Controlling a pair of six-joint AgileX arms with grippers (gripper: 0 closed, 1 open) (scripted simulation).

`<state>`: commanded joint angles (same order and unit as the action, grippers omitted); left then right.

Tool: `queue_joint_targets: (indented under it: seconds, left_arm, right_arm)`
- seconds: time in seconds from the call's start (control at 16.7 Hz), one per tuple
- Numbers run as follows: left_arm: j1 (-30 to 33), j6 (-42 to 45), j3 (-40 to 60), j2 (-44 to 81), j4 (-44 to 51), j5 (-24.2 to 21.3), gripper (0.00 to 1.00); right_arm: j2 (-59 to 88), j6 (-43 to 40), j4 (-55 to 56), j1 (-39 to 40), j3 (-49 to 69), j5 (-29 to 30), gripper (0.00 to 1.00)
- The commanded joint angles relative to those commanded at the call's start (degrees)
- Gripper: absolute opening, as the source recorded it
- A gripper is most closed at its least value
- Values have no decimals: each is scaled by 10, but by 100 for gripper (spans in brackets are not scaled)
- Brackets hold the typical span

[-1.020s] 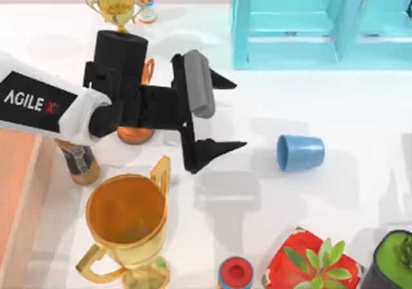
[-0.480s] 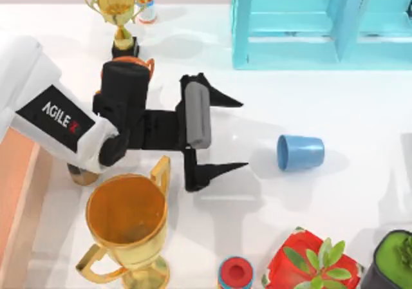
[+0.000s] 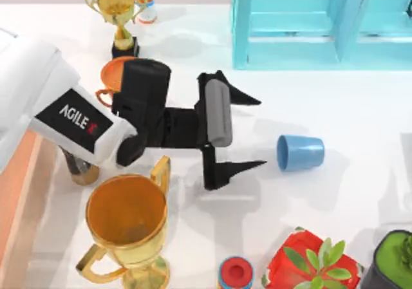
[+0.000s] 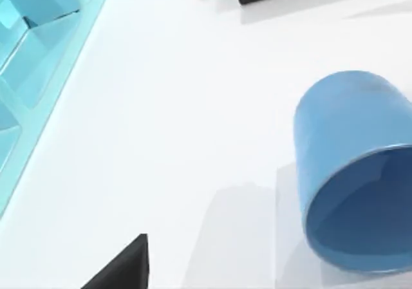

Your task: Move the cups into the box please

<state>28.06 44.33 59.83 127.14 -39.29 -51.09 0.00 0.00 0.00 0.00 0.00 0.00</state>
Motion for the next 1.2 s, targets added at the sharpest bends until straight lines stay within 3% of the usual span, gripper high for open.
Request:
queue_joint_targets:
  seconds: [0.36, 0.72, 1.2]
  left_arm:
    - [47, -38, 120, 107, -17, 44, 100]
    - [66, -46, 138, 130, -26, 58, 100]
    - [66, -46, 138, 130, -26, 58, 40]
  right_arm:
    - [0, 0, 0, 0, 0, 0, 100]
    - [0, 0, 0, 0, 0, 0, 100]
    - [0, 0, 0, 0, 0, 0, 100]
